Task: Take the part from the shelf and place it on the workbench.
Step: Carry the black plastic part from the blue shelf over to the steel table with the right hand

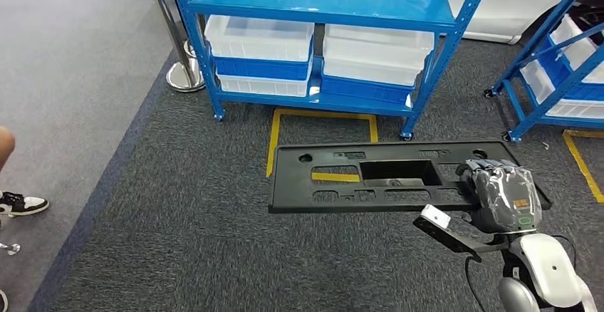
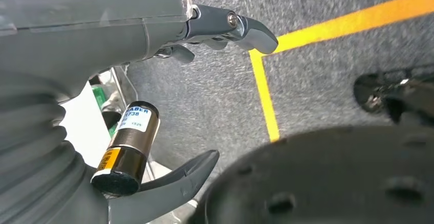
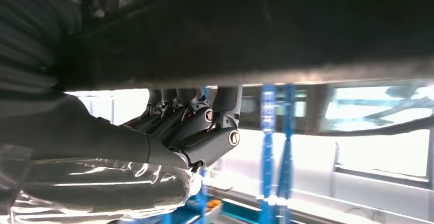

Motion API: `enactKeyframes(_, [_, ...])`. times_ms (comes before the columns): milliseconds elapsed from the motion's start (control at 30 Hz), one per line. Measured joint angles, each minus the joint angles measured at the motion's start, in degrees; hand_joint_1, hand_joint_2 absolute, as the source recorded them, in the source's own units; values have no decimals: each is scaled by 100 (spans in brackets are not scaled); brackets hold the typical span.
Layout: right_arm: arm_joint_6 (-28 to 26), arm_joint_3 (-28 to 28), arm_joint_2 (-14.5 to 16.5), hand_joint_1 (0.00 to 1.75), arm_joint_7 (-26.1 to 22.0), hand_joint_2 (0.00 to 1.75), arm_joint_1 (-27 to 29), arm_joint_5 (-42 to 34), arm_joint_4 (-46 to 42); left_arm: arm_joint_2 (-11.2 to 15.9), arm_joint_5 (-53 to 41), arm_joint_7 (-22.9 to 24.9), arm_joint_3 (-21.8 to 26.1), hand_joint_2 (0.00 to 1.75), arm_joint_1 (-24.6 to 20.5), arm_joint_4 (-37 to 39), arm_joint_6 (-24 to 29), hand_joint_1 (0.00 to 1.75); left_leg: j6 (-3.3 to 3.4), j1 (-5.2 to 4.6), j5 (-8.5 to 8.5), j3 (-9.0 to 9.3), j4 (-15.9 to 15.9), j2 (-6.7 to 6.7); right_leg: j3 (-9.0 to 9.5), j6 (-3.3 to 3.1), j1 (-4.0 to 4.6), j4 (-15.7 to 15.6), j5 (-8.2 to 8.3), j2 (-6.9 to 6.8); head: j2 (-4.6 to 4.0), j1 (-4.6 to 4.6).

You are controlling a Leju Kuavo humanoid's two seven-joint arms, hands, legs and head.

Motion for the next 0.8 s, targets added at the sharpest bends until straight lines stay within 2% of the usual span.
enactKeyframes(33, [0,-70,-3,175,-6,175,43,-26,-10,-7,3,2,0,175,2,0,-3,0,-7,1,20,-45,17,45,-101,38,-22,330,-152,-8,0,0])
enactKeyframes(67, [0,-134,-5,175,-10,175,87,-47,-19,-13,6,3,0,175,3,0,-4,0,-16,6,33,-85,38,89,-120,71,-45,504,-207,-21,0,-1])
enactKeyframes(100, [0,-193,-8,175,-14,175,125,-60,-30,-18,8,4,0,175,3,0,-4,0,-28,14,37,-117,63,138,-18,101,-69,448,-159,-45,0,-1])
enactKeyframes(133, [-1,-243,-13,175,-16,175,148,-66,-43,-21,9,4,0,175,2,0,-4,0,-48,26,31,-137,93,186,202,125,-91,153,-25,-94,0,-1])
enactKeyframes(167, [-1,-285,-18,175,-18,175,161,-68,-57,-25,9,4,0,175,1,0,-4,0,-80,32,12,-150,130,235,469,146,-103,-264,97,-201,0,-1])
enactKeyframes(200, [-2,-319,-24,175,-21,175,166,-71,-70,-25,9,5,0,175,-1,3,-4,0,-119,24,-13,-161,172,279,695,138,-88,-631,187,-316,0,0])
enactKeyframes(233, [-3,-346,-29,175,-22,175,172,-73,-86,-25,9,7,-1,175,-3,5,-4,0,-158,11,-36,-167,208,317,834,100,-71,-881,227,-388,0,-3])
enactKeyframes(267, [-4,-366,-32,175,-22,175,181,-75,-96,-25,9,8,-1,175,-4,8,-3,0,-191,-11,-55,-168,233,357,877,50,-49,-981,213,-426,0,-5])
enactKeyframes(333, [-6,-399,-38,175,-20,175,212,-77,-110,-23,9,11,-2,175,-8,11,-3,0,-240,-27,-80,-157,248,435,852,-66,-40,-970,212,-315,0,-11])
enactKeyframes(367, [-7,-412,-41,175,-21,175,224,-77,-118,-22,9,11,-2,175,-10,11,-2,0,-270,-18,-121,-160,276,404,845,-110,-48,-972,219,-266,0,-10])
enactKeyframes(433, [-9,-430,-51,175,-26,175,232,-77,-142,-22,9,13,-2,175,-9,11,-2,0,-316,14,-358,-286,582,177,833,-199,-60,-985,241,-165,0,-10])
enactKeyframes(467, [-10,-431,-54,175,-27,175,234,-77,-153,-22,9,13,-2,175,-6,11,-2,0,-324,24,-549,-437,916,28,820,-230,-58,-988,251,-117,0,-11])
enactKeyframes(500, [-12,-434,-56,175,-28,175,234,-79,-158,-22,9,11,-2,175,-2,12,-3,0,-322,26,-743,-630,1328,-62,806,-252,-48,-987,260,-61,0,-11])
enactKeyframes(533, [-13,-441,-56,175,-30,175,237,-81,-159,-22,9,8,-2,175,1,13,-5,0,-317,26,-879,-814,1708,-103,793,-264,-37,-985,267,3,0,-10])
enactKeyframes(567, [-13,-456,-56,175,-35,175,241,-85,-159,-22,9,1,-2,175,3,15,-9,0,-306,26,-912,-934,1943,-118,786,-271,-25,-981,273,75,0,-10])
enactKeyframes(600, [-13,-480,-57,175,-44,175,243,-92,-160,-22,9,-8,-2,175,5,16,-13,0,-288,26,-821,-949,1949,-126,783,-274,-16,-974,276,152,0,-10])
enactKeyframes(633, [-13,-509,-59,175,-53,175,244,-100,-165,-23,9,-17,-2,175,6,17,-17,0,-264,26,-623,-855,1720,-154,784,-274,-10,-964,278,232,0,-10])
enactKeyframes(667, [-13,-537,-63,175,-61,175,243,-110,-176,-24,9,-25,-2,175,10,18,-20,0,-233,26,-382,-694,1343,-228,785,-272,-8,-950,278,309,0,-10])
enactKeyframes(700, [-12,-563,-67,175,-65,175,240,-121,-188,-25,9,-31,-2,175,20,23,-20,0,-206,31,-201,-540,972,-372,776,-261,-2,-931,281,380,0,-7])
enactKeyframes(733, [-11,-586,-73,175,-66,175,234,-134,-198,-28,9,-37,-2,175,26,28,-20,0,-194,36,-94,-422,667,-501,750,-239,-2,-913,290,450,0,-7])
enactKeyframes(767, [-11,-608,-81,175,-67,175,231,-146,-209,-32,9,-42,-2,175,29,34,-20,0,-189,33,-61,-361,501,-594,716,-202,-11,-905,309,517,0,-4])
enactKeyframes(800, [-12,-631,-91,175,-69,175,233,-156,-216,-37,9,-46,-2,175,28,39,-20,0,-187,26,-76,-344,442,-626,681,-152,-26,-910,338,587,0,-4])
